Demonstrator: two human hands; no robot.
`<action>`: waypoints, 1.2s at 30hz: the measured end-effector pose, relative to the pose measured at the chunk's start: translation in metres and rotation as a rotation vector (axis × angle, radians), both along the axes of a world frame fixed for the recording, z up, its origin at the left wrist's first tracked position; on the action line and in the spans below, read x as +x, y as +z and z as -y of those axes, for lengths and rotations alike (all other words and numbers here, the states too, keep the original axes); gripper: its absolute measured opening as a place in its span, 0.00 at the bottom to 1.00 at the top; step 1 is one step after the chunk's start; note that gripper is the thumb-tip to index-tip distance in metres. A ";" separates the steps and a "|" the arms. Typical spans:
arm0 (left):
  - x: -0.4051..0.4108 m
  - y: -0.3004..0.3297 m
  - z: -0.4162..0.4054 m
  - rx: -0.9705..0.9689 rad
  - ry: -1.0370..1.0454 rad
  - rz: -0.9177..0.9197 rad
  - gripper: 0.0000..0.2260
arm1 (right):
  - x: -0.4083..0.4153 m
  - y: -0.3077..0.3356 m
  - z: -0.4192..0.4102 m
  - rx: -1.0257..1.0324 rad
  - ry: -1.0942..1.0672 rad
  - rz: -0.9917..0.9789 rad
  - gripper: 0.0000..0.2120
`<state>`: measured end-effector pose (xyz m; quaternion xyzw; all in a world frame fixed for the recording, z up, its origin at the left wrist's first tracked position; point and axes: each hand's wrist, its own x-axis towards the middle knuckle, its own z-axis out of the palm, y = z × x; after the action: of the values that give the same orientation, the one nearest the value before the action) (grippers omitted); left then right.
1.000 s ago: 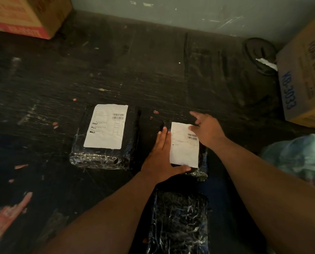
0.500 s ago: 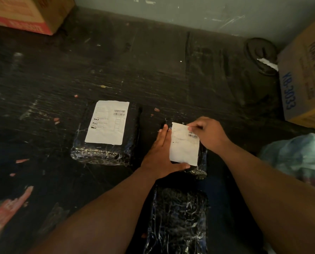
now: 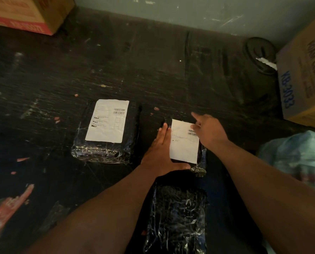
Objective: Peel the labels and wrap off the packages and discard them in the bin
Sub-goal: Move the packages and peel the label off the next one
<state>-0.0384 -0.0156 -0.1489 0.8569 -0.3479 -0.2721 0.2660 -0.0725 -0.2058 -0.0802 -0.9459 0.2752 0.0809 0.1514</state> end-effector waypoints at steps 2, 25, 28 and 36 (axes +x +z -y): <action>-0.001 -0.001 0.001 -0.004 0.009 -0.007 0.67 | 0.002 0.001 0.000 0.003 0.009 -0.022 0.15; -0.001 0.002 0.001 -0.010 0.030 -0.026 0.67 | -0.027 0.010 0.004 -0.008 0.201 0.198 0.14; -0.002 0.002 0.000 -0.018 0.027 -0.024 0.67 | -0.024 0.010 0.002 -0.120 0.180 0.080 0.20; -0.001 0.003 0.000 -0.028 0.030 -0.038 0.67 | -0.018 0.013 -0.008 -0.108 0.043 0.028 0.25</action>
<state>-0.0397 -0.0156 -0.1459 0.8529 -0.3335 -0.2794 0.2886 -0.0908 -0.1976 -0.0669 -0.9595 0.2565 0.0559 0.1023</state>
